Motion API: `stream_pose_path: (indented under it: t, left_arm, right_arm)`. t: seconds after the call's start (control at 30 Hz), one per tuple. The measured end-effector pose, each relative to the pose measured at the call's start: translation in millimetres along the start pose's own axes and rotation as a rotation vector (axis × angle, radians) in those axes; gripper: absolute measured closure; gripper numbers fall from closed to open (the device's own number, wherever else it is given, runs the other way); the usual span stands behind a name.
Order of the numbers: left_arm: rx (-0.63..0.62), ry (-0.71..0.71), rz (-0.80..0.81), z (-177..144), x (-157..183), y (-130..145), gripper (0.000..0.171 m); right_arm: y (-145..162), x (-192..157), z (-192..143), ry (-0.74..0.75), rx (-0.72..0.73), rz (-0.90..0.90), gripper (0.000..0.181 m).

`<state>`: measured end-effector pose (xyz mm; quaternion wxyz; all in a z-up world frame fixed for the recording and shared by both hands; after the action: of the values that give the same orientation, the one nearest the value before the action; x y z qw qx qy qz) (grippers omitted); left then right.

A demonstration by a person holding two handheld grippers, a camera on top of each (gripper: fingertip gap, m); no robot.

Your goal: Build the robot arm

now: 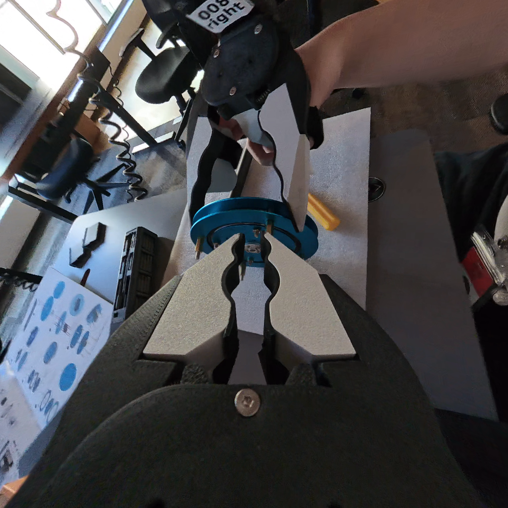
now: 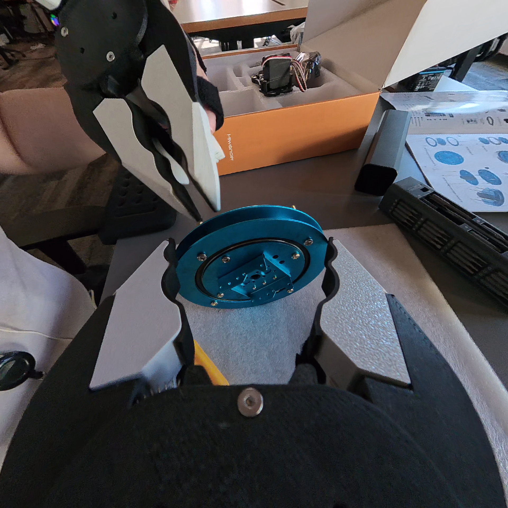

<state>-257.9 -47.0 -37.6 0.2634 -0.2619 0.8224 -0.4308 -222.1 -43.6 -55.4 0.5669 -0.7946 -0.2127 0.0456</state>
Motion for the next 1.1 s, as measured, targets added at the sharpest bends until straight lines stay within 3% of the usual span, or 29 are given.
stream_pose_path:
  t: [0.07, 0.27, 0.33, 0.43, 0.83, 0.97, 1.03, 1.1]
  left_arm:
    - [-0.017, 0.026, -0.024, 0, -2, 1, 0.164]
    - [-0.037, 0.168, -0.217, 2, 1, 2, 0.149]
    - [-0.070, 0.153, -0.233, 7, -1, 11, 0.150]
    - [-0.007, 0.146, -0.264, 9, -1, 7, 0.167]
    - [0.062, 0.057, -0.266, 13, -5, 7, 0.167]
    - [0.032, 0.113, -0.295, 13, -3, 6, 0.167]
    - [0.019, 0.141, -0.318, 13, -3, 7, 0.167]
    - [0.012, 0.142, -0.322, 12, -5, 7, 0.167]
  right_arm:
    - [0, 1, 2, -0.021, -0.001, 0.011, 0.075]
    - [-2, 4, 7, -0.065, -0.001, 0.019, 0.075]
    - [-2, 5, 7, -0.072, -0.002, 0.022, 0.076]
    - [-3, 8, 7, -0.077, 0.002, 0.030, 0.076]
    - [-3, 11, 8, -0.106, 0.019, 0.034, 0.076]
    - [-9, 14, -13, -0.031, 0.005, -0.122, 0.074]
    - [-6, 11, -36, -0.006, -0.092, -0.244, 0.083]
    - [5, -9, -53, -0.080, -0.262, -0.387, 0.105]
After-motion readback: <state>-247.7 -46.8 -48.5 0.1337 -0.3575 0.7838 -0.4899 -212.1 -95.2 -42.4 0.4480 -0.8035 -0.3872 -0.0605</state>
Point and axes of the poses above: each gripper's, where its closed fingertips meet, z out along the fingers, y out of its underside, x = y × z across the jaws, the point moved 1 cm from there along -z, back along the fingers, and after that the axes turned 15 degrees about -z, right-handed, at the moved point
